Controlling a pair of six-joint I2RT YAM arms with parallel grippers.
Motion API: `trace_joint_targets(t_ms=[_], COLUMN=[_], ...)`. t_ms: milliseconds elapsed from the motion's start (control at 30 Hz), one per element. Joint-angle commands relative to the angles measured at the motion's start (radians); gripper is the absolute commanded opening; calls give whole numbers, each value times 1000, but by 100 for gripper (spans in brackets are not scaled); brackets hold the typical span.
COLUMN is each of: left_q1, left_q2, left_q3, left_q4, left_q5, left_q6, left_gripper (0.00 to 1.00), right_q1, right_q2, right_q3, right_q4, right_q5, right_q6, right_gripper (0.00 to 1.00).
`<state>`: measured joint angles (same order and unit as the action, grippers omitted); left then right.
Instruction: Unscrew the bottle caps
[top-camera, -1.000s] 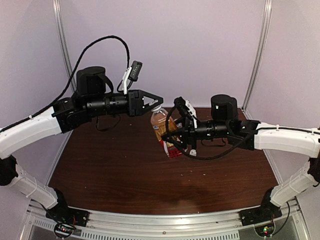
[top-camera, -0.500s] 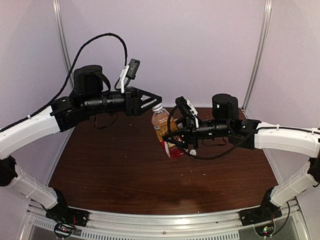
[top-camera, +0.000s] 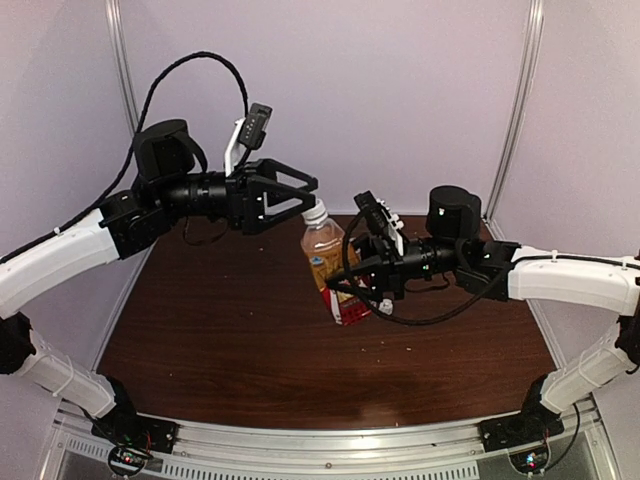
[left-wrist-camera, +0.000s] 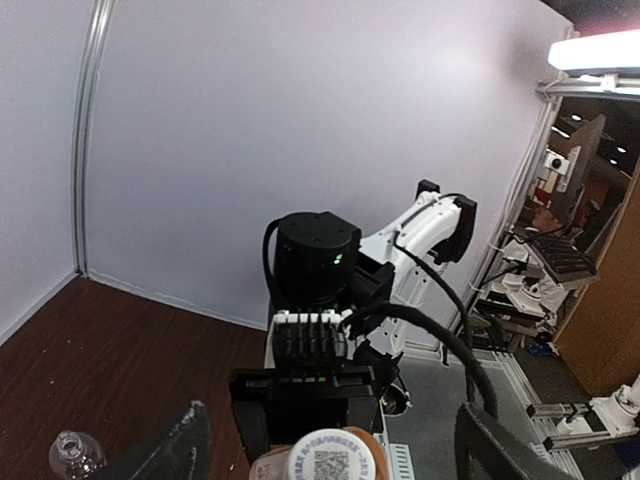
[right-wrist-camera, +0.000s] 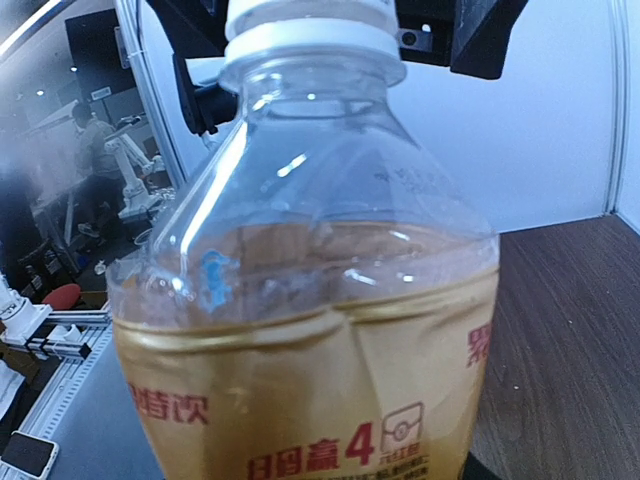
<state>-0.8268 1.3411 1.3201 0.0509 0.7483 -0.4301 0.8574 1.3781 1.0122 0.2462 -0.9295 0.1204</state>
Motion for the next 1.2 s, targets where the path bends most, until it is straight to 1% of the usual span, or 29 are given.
trace_joint_targets(t_ms=[0, 200, 333, 500, 633, 833, 1033, 1167], left_q1=[6, 6, 7, 6, 6, 6, 6, 6], left_q2=[-7, 45, 81, 116, 126, 131, 129, 122], left_q3=[-6, 12, 32, 50, 42, 36, 17, 9], left_q4=[172, 246, 296, 332, 363, 365, 363, 360], left_q5=[210, 305, 341, 376, 390, 395, 392, 379], left_q6=[14, -24, -59, -98, -124, -127, -124, -122], left_gripper=[86, 85, 80, 70, 59, 48, 43, 35], right_q1=[-1, -1, 0, 2, 2, 2, 2, 0], right_q2=[12, 25, 38, 56, 63, 67, 59, 56], right_q3=[-19, -25, -24, -21, -21, -17, -15, -17], right_q4=[163, 234, 287, 309, 314, 312, 294, 276], right_q5=[-145, -197, -231, -242, -243, -242, -232, -220], right_q6=[99, 158, 207, 222, 224, 221, 211, 198], right_gripper=[44, 44, 44, 44, 44, 44, 43, 43])
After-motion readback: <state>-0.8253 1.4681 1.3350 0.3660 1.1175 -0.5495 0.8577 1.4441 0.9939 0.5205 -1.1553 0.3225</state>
